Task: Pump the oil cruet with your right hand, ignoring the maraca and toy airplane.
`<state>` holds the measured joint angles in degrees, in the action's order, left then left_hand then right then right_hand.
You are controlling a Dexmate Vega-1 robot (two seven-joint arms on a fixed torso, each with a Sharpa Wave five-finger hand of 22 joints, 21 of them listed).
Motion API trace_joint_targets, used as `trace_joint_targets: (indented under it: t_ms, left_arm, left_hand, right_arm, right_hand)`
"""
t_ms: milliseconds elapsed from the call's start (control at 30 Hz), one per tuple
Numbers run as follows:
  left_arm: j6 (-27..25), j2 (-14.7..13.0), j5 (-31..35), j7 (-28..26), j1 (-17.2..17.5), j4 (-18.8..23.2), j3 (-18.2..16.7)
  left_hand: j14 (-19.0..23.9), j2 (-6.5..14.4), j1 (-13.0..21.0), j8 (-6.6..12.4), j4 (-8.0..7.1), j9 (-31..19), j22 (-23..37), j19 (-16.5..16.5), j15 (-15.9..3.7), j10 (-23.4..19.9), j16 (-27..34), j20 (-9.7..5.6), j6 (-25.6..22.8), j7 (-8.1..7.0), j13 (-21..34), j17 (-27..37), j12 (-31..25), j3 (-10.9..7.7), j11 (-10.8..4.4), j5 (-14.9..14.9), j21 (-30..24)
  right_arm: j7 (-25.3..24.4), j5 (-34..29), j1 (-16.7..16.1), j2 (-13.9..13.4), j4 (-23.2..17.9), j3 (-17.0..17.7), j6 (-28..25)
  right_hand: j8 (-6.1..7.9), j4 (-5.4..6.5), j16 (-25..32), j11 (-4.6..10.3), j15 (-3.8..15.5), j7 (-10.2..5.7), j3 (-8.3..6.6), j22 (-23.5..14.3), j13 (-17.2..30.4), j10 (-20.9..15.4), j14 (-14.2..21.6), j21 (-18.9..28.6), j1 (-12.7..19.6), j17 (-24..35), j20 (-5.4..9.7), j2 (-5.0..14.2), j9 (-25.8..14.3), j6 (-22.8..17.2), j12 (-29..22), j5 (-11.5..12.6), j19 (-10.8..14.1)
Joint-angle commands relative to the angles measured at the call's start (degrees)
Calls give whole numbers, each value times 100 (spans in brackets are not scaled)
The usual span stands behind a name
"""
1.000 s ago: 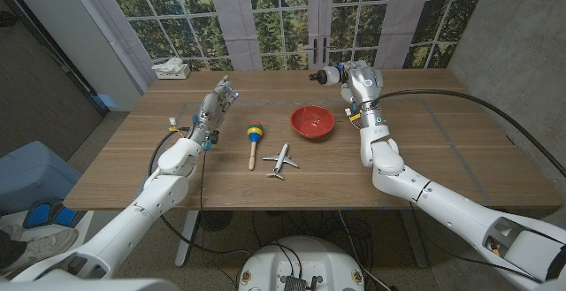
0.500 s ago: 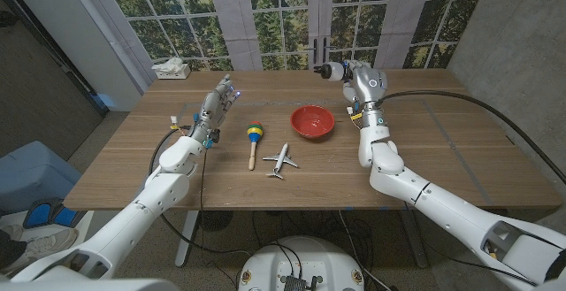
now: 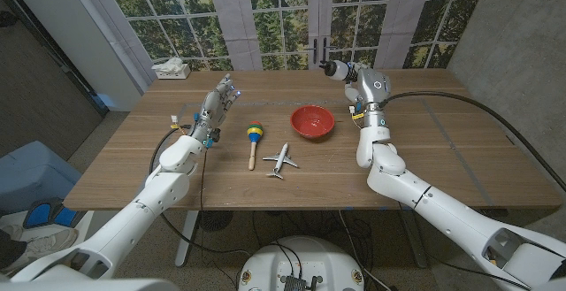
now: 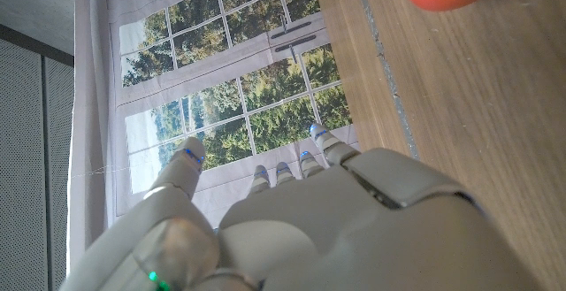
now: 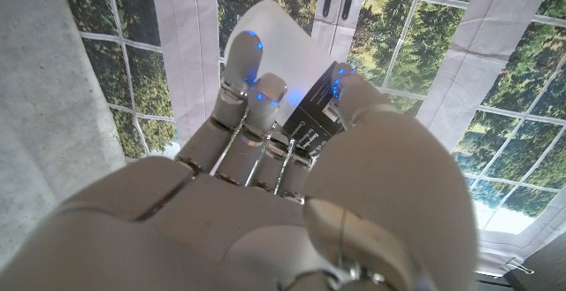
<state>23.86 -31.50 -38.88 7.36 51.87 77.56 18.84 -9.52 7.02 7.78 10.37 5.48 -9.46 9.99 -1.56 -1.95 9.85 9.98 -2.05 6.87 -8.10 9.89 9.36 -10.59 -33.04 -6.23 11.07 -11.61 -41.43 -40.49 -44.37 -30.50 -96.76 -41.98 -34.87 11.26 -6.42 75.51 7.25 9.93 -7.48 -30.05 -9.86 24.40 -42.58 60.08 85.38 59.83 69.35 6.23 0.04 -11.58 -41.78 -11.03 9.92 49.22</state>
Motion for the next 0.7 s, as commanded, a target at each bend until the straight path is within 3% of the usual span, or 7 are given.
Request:
trace_joint_targets:
  t_ms: [33,267,700]
  left_arm:
    - [30,18,3,50,-41,-30,18]
    - [34,19,4,68,-52,-28,26]
    - [27,-7,-1,103,-39,43,33]
  left_hand:
    - [-384,193,21,7,50,-31,15,-18,-478,228,8,-219,8,-64,15,14,-20,-12,33,-19,32]
    - [-380,193,21,7,56,-31,15,-24,-481,226,8,-219,6,-67,15,14,-19,-8,30,-20,29]
    - [-375,196,19,10,62,-31,16,-27,-478,221,9,-225,-1,-76,16,15,-20,-2,24,-21,29]
  right_arm:
    - [145,792,-537,73,-854,497,73]
    - [93,1296,-815,165,-1183,776,237]
    - [-190,1762,-1205,213,-1428,1059,399]
  right_hand:
    - [36,-18,-28,-31,251,48,-16,-22,2,-72,49,-6,-54,9,598,24,-23,-58,-61,1,46]
    - [78,-26,-59,-39,252,95,-21,-25,-16,-157,69,-8,-72,13,596,41,-20,-165,-92,1,78]
    - [113,-31,-99,-89,253,169,-14,-27,-43,-290,105,-13,-122,19,592,45,-16,-277,-132,-4,115]
